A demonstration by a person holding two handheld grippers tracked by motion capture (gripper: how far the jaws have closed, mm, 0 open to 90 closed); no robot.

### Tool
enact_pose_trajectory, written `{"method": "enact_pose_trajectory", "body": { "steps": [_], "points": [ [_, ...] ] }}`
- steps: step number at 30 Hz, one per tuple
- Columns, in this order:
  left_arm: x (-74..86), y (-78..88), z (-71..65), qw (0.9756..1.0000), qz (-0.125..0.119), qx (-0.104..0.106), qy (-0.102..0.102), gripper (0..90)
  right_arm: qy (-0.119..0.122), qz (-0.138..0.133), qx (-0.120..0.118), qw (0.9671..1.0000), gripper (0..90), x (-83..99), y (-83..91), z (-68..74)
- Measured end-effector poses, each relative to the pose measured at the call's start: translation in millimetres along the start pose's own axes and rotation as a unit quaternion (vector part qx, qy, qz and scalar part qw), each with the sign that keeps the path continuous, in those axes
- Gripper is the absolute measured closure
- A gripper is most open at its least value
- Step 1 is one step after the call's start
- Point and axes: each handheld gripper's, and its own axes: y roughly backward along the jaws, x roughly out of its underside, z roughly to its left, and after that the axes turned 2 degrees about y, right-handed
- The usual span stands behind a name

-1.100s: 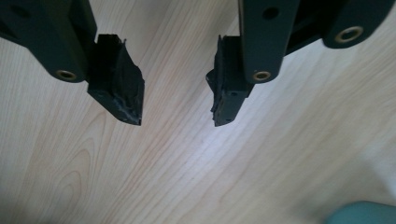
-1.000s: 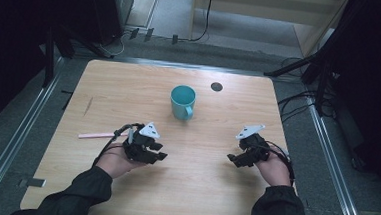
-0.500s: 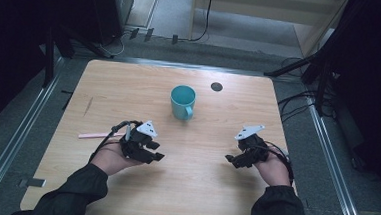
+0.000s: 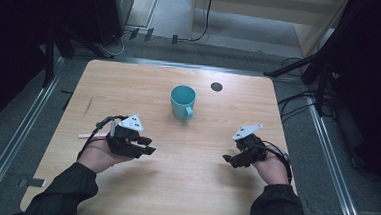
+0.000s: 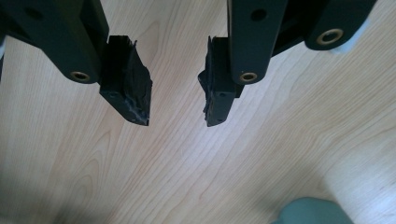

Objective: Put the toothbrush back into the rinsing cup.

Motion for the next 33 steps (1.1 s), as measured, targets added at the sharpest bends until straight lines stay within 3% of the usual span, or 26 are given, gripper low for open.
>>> {"method": "enact_pose_trajectory", "body": {
  "steps": [8, 11, 15, 18, 19, 22, 30, 33],
  "points": [
    [1.2, 14.8, 7.5, 0.9994, -0.029, -0.009, 0.014, 65.2, 0.003, -0.001, 0.0, 1.0, 22.9, -1.5, -1.1, 1.3],
    [5.8, 21.0, 16.1, 0.999, -0.029, -0.015, 0.03, 66.3, 0.006, -0.006, 0.003, 1.0, 23.2, -4.0, -3.1, 3.8],
    [8.9, 26.5, 21.5, 0.9989, -0.025, -0.023, 0.032, 63.9, 0.005, -0.013, -0.002, 0.9999, 23.2, -5.3, -3.1, 3.8],
    [10.2, 28.2, 22.7, 0.9988, -0.02, -0.01, 0.043, 64.1, 0.002, -0.008, -0.008, 0.9999, 23.3, -5.9, -4.4, 3.6],
    [10.4, 29.9, 21.6, 0.9994, -0.018, -0.004, 0.031, 63.8, 0.002, -0.004, -0.012, 0.9999, 23.3, -6.0, -5.4, 3.8],
    [10.1, 31.6, 21.1, 0.9995, -0.016, -0.001, 0.028, 61.3, 0.003, 0.002, -0.013, 0.9999, 23.6, -6.8, -6.9, 4.3],
    [19.8, 38.6, 31.6, 0.9985, -0.005, -0.025, 0.049, 58.9, 0.005, 0.002, -0.022, 0.9997, 23.9, -10.6, -9.0, 5.2],
    [23.4, 45.0, 36.3, 0.998, 0.001, -0.044, 0.045, 58.7, 0.007, 0.003, -0.021, 0.9998, 23.8, -12.4, -10.2, 5.4]
  ]
}}
